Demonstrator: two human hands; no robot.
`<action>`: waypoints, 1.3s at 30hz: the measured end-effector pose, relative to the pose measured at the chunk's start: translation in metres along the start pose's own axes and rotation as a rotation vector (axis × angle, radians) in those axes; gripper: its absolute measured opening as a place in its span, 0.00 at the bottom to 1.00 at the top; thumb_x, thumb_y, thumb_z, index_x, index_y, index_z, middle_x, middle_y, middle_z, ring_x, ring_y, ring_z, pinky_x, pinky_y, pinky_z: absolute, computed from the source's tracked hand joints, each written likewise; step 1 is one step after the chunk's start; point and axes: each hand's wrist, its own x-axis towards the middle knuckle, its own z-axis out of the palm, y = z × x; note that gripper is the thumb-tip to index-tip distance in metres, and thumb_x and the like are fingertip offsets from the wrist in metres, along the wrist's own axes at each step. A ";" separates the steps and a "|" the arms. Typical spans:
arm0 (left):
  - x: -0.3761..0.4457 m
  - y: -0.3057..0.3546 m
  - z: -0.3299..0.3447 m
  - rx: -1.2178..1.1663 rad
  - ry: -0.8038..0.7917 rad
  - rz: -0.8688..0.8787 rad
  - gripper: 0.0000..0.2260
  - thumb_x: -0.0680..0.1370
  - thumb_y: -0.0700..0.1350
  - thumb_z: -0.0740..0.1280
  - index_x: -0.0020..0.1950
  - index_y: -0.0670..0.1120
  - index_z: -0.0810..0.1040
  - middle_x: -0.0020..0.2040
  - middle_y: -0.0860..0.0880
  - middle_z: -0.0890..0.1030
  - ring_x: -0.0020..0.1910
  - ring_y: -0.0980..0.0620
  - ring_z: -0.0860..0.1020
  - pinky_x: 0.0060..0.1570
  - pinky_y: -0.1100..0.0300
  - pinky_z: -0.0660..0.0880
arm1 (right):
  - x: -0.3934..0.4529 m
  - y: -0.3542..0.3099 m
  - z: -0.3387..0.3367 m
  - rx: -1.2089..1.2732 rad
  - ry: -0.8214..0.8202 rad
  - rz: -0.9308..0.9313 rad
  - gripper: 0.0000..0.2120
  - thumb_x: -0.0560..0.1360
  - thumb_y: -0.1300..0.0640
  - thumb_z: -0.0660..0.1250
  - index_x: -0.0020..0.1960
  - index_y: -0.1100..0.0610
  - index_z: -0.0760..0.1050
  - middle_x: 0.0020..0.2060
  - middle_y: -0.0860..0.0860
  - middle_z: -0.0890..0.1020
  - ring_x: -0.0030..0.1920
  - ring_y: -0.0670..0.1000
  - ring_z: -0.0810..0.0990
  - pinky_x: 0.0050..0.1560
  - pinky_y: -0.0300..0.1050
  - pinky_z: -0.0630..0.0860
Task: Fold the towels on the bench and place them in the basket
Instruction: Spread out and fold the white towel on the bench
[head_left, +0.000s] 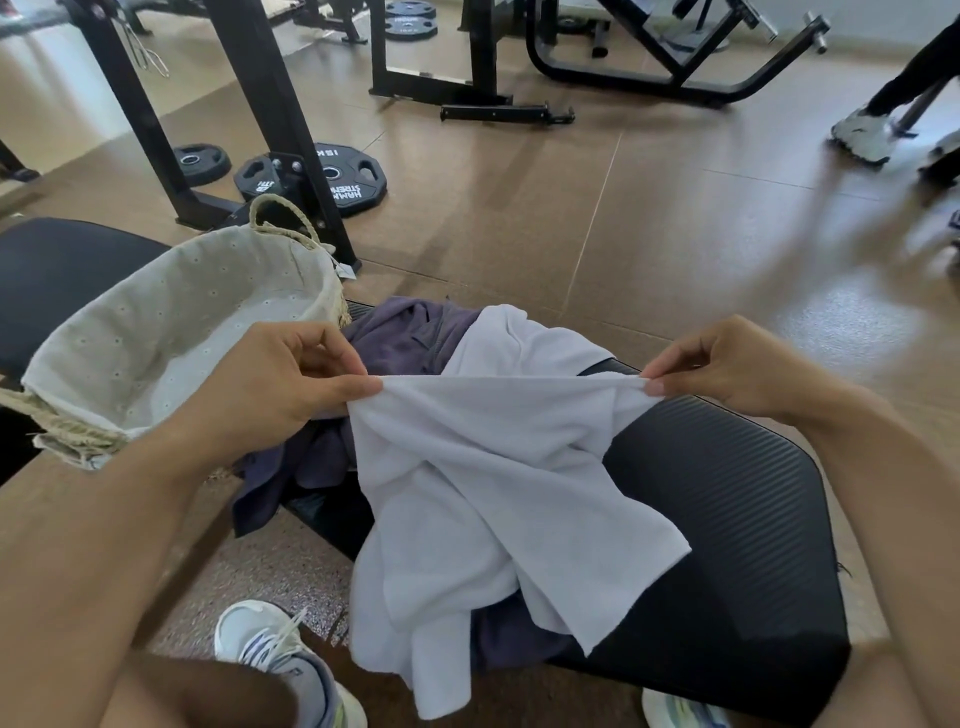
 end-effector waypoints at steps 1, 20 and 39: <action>0.001 -0.001 -0.002 0.033 -0.007 0.014 0.06 0.68 0.44 0.78 0.40 0.46 0.83 0.39 0.46 0.87 0.39 0.49 0.85 0.44 0.59 0.82 | 0.000 0.001 -0.001 0.003 -0.004 -0.021 0.05 0.70 0.56 0.79 0.43 0.46 0.88 0.40 0.44 0.88 0.45 0.46 0.86 0.60 0.50 0.79; -0.010 0.018 0.034 -0.333 0.199 -0.088 0.02 0.79 0.41 0.71 0.47 0.46 0.80 0.42 0.48 0.85 0.43 0.51 0.82 0.47 0.53 0.81 | -0.039 -0.016 -0.004 0.783 -0.065 -0.093 0.12 0.68 0.53 0.74 0.46 0.59 0.77 0.39 0.51 0.82 0.42 0.48 0.82 0.50 0.41 0.82; -0.092 0.141 0.043 -0.497 0.038 0.104 0.13 0.83 0.50 0.63 0.47 0.42 0.81 0.35 0.47 0.83 0.33 0.55 0.80 0.32 0.67 0.76 | -0.203 -0.077 -0.078 0.403 0.412 -0.255 0.09 0.74 0.54 0.68 0.47 0.58 0.82 0.36 0.47 0.85 0.39 0.43 0.83 0.43 0.34 0.80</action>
